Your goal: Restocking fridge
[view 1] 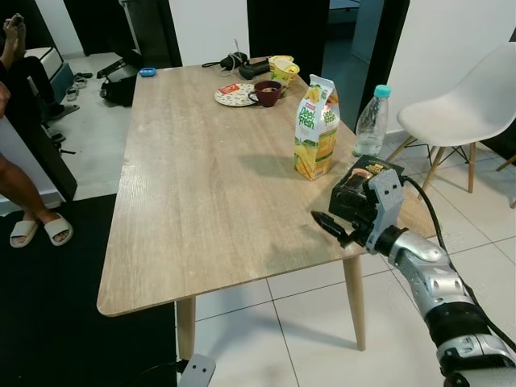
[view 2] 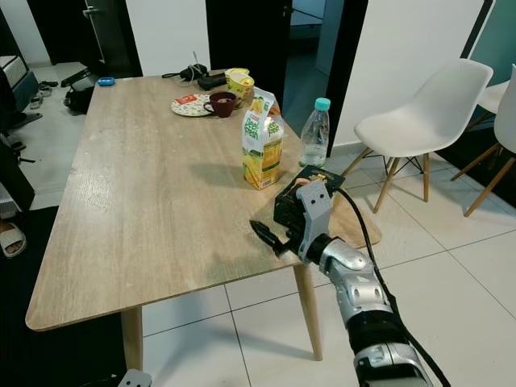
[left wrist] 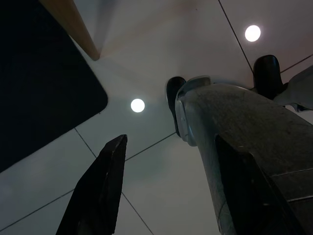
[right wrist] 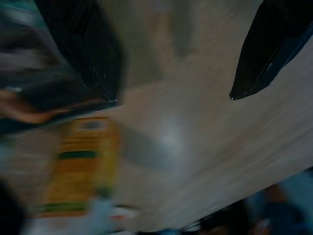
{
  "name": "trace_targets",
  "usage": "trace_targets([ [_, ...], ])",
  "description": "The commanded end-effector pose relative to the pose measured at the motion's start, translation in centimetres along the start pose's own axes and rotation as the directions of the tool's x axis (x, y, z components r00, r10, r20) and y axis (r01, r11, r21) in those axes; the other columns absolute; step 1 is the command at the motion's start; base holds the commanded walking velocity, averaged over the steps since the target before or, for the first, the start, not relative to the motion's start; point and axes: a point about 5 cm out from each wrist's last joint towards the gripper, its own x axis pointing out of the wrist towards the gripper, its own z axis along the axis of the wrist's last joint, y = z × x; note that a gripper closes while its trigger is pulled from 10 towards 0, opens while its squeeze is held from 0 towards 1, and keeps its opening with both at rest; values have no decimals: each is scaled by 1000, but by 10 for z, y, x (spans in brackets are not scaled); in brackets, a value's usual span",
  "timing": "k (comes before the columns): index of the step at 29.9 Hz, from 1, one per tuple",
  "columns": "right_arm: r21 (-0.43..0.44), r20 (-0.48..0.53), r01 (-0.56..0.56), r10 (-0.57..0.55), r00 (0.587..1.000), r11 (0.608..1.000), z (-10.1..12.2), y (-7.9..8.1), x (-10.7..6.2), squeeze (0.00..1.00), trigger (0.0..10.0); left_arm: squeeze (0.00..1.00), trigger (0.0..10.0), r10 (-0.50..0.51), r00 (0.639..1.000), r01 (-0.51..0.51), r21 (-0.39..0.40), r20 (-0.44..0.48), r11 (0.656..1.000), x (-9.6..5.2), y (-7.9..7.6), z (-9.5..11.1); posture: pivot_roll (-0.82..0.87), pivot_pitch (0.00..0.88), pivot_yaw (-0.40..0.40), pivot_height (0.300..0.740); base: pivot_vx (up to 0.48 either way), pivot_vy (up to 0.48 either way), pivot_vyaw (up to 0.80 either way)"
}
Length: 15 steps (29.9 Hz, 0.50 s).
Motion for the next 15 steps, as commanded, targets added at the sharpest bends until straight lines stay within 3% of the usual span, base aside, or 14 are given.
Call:
trace_targets([
  [1,0,6,59,-59,998,998,0,-7,0,0,10000,0,10000,4,1000,-4,9,-22,1000,-1,1,-6,37,0,-18,740,0,0,0],
  [7,-47,-50,146,-149,988,988,-7,-17,0,0,10000,0,10000,7,1000,-7,8,-22,1000,-1,1,-7,41,0,-20,740,0,0,0],
  [15,-125,-139,123,-140,980,985,-17,-19,-2,0,10000,0,10000,11,1000,-11,0,-25,1000,-2,2,-8,43,0,-20,740,0,0,0],
])
